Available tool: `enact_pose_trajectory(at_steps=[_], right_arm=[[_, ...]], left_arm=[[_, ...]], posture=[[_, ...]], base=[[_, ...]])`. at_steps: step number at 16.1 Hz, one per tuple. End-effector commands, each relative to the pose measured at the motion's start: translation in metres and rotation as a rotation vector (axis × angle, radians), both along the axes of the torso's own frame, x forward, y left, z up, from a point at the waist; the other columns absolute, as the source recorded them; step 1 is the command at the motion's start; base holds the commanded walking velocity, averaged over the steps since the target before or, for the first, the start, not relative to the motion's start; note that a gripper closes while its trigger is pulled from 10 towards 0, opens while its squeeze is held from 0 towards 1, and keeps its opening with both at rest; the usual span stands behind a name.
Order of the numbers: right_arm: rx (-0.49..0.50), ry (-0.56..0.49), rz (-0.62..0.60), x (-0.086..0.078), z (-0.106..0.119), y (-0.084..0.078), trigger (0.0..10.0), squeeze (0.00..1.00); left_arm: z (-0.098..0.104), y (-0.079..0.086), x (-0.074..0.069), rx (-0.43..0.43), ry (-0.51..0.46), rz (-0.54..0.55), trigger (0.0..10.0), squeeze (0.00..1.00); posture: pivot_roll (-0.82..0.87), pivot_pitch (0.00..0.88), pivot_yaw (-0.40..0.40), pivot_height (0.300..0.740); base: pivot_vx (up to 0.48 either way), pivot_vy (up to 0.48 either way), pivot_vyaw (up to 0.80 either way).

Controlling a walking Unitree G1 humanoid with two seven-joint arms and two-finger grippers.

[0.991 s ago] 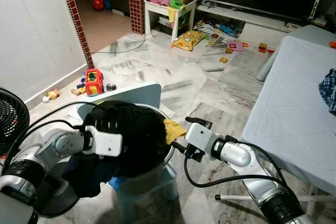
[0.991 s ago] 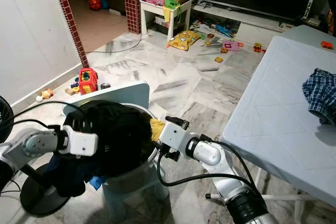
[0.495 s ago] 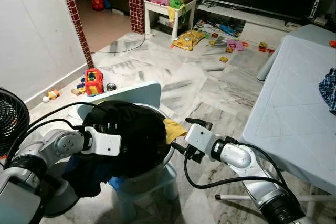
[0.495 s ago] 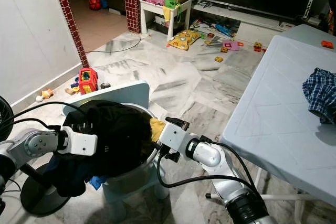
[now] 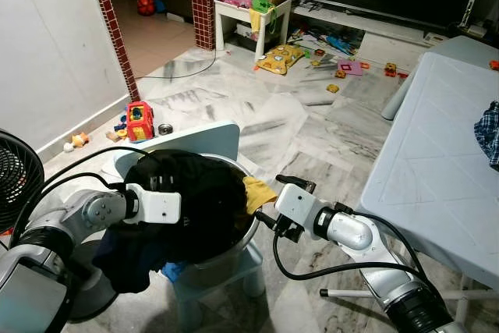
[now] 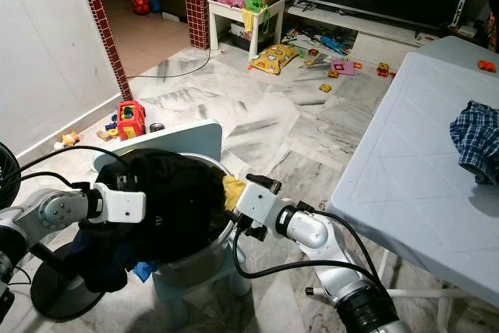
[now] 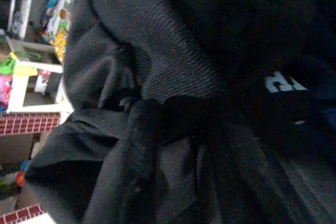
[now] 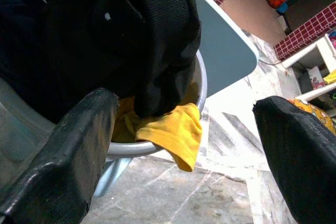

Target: Hang hanger

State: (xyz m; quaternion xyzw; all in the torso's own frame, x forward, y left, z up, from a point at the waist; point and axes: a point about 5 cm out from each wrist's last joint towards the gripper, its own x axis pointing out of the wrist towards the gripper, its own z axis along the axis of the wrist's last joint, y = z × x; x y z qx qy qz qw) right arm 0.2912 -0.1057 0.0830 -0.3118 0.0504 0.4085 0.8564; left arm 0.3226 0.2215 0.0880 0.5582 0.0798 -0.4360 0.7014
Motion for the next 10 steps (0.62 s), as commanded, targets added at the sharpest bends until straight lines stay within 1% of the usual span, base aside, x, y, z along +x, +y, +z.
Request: enact_pose_trajectory(at_steps=[1, 2, 4, 5, 6, 7, 9, 10], right_arm=[[0.001, -0.025, -0.002, 0.002, 0.005, 0.001, 10.0, 0.0], [0.002, -0.026, -0.003, 0.003, 0.005, 0.001, 10.0, 0.0], [0.002, -0.029, -0.004, 0.003, 0.005, 0.001, 10.0, 0.0], [0.002, -0.031, -0.005, 0.003, 0.005, 0.001, 10.0, 0.0], [0.002, -0.032, -0.007, 0.003, 0.005, 0.001, 10.0, 0.0], [0.001, -0.032, -0.007, 0.003, 0.005, 0.001, 10.0, 0.0], [-0.001, -0.032, -0.004, 0.003, 0.005, 0.001, 10.0, 0.0], [-0.002, -0.034, -0.004, 0.003, 0.005, 0.002, 10.0, 0.0]], left_arm=[[0.006, 0.0, 0.005, -0.027, -0.001, 0.024, 0.0, 0.0], [0.007, 0.0, 0.006, -0.041, 0.003, 0.039, 0.0, 0.0], [0.009, 0.0, 0.009, -0.095, 0.007, 0.091, 0.0, 0.0], [0.009, 0.001, 0.01, -0.175, 0.023, 0.141, 0.0, 0.0], [0.009, 0.002, 0.009, -0.212, 0.036, 0.16, 0.0, 0.0], [0.009, 0.006, 0.008, -0.264, 0.057, 0.205, 0.0, 0.0], [0.009, 0.013, 0.008, -0.327, 0.07, 0.277, 0.0, 0.0], [0.011, 0.016, 0.01, -0.384, 0.068, 0.327, 0.0, 0.0]], posture=[[-0.12, 0.032, -0.01, 0.74], [-0.12, 0.031, -0.01, 0.74], [-0.12, 0.029, -0.011, 0.74], [-0.12, 0.027, -0.008, 0.74], [-0.12, 0.026, -0.009, 0.74], [-0.12, 0.026, -0.012, 0.74], [-0.11, 0.024, -0.016, 0.74], [-0.11, 0.022, -0.016, 0.74]], base=[[0.0, 0.0, 0.0], [0.0, 0.0, 0.0], [0.0, 0.0, 0.0], [0.0, 0.0, 0.0], [0.0, 0.0, 0.0], [0.0, 0.0, 0.0], [0.0, 0.0, 0.0], [0.0, 0.0, 0.0]])
